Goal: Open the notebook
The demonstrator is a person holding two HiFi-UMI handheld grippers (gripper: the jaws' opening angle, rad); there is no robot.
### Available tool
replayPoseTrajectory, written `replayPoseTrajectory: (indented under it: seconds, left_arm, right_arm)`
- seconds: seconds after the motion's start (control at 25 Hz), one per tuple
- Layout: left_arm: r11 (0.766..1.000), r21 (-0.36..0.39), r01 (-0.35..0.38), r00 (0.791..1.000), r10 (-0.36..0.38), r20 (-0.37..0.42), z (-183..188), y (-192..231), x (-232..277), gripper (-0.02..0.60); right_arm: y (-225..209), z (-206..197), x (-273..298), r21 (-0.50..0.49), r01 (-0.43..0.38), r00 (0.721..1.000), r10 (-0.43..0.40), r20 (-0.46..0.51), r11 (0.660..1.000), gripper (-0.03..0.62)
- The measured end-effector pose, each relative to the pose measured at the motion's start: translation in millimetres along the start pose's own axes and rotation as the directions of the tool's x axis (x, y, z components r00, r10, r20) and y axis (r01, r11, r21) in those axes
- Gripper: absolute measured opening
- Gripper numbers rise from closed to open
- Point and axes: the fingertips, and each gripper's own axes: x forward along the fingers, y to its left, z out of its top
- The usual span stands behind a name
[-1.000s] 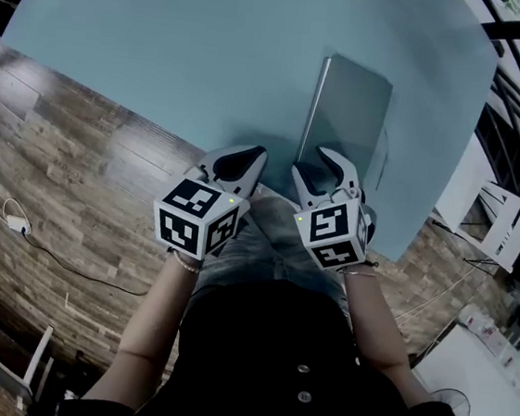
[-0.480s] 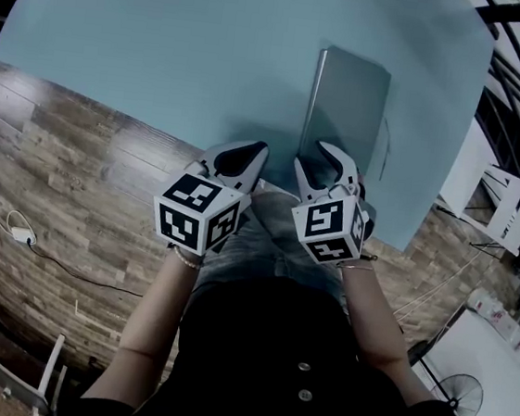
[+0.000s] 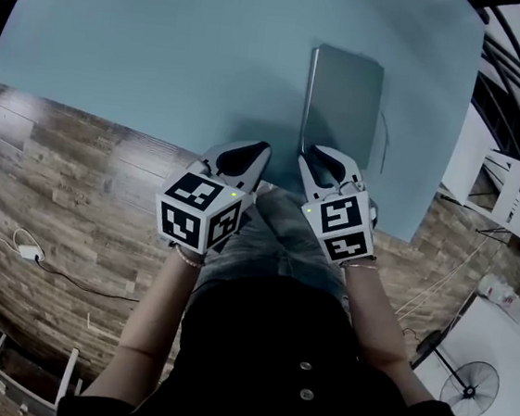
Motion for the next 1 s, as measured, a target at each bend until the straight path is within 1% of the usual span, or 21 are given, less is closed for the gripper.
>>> replayPoseTrajectory:
  seconds: [0.2, 0.52, 0.72, 1.0]
  left_arm:
    - [0.999, 0.019, 0.031, 0.999, -0.031, -0.025, -1.7, -6.3, 5.0, 0.021]
    - [0.999, 0.040, 0.027, 0.999, -0.026, -0.035, 4.8, -12.6, 10.5, 0.021]
    - [0.999, 0.039, 0.004, 0.999, -0.003, -0.033, 3.7, -17.9, 13.8, 0.021]
    - [0.999, 0.042, -0.033, 0.999, 0.034, -0.012, 3.8, -33.2, 16.0, 0.021]
  right_arm:
    - [-7.0, 2.1, -4.6, 0.098, -0.016, 0.999, 0.013, 0.036, 0.995, 0.063]
    - [-12.7, 0.3, -12.5, 0.235, -0.103, 0.992, 0.082, 0.097, 0.966, 0.063]
    - [-13.8, 0.6, -16.4, 0.257, -0.149, 0.984, 0.119, 0.130, 0.955, 0.064]
    - [-17.4, 5.0, -28.0, 0.241, -0.210, 0.970, 0.171, 0.174, 0.948, 0.046]
